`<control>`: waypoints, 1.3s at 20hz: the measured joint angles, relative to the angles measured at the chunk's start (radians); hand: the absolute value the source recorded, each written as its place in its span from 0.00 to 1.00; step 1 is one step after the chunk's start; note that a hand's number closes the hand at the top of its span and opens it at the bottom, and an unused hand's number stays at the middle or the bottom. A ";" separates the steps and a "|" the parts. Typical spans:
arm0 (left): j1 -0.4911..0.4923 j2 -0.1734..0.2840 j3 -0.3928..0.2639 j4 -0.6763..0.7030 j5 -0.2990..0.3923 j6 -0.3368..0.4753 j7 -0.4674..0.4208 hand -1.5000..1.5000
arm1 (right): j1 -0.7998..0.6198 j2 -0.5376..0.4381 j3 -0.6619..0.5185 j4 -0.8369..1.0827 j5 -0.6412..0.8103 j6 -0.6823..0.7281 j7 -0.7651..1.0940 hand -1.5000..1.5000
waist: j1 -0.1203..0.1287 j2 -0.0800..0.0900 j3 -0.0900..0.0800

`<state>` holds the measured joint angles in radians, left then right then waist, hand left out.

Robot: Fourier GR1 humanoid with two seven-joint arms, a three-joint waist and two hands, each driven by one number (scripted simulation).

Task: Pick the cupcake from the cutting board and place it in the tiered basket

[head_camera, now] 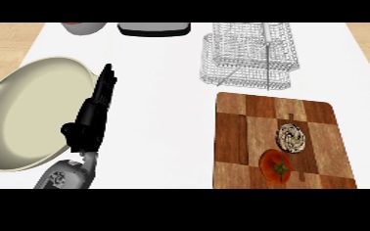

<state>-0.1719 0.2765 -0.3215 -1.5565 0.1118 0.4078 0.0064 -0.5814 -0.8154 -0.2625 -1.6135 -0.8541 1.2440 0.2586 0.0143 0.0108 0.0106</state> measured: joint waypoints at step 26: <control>-0.040 -0.022 0.005 0.024 -0.023 -0.011 0.019 0.50 | 0.167 0.100 0.009 -0.464 0.440 0.054 -0.023 0.00 | 0.023 0.007 0.000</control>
<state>-0.2117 0.2547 -0.3161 -1.5330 0.0884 0.3966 0.0250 -0.4142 -0.7159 -0.2533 -2.0773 -0.4142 1.2981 0.2353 0.0368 0.0179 0.0104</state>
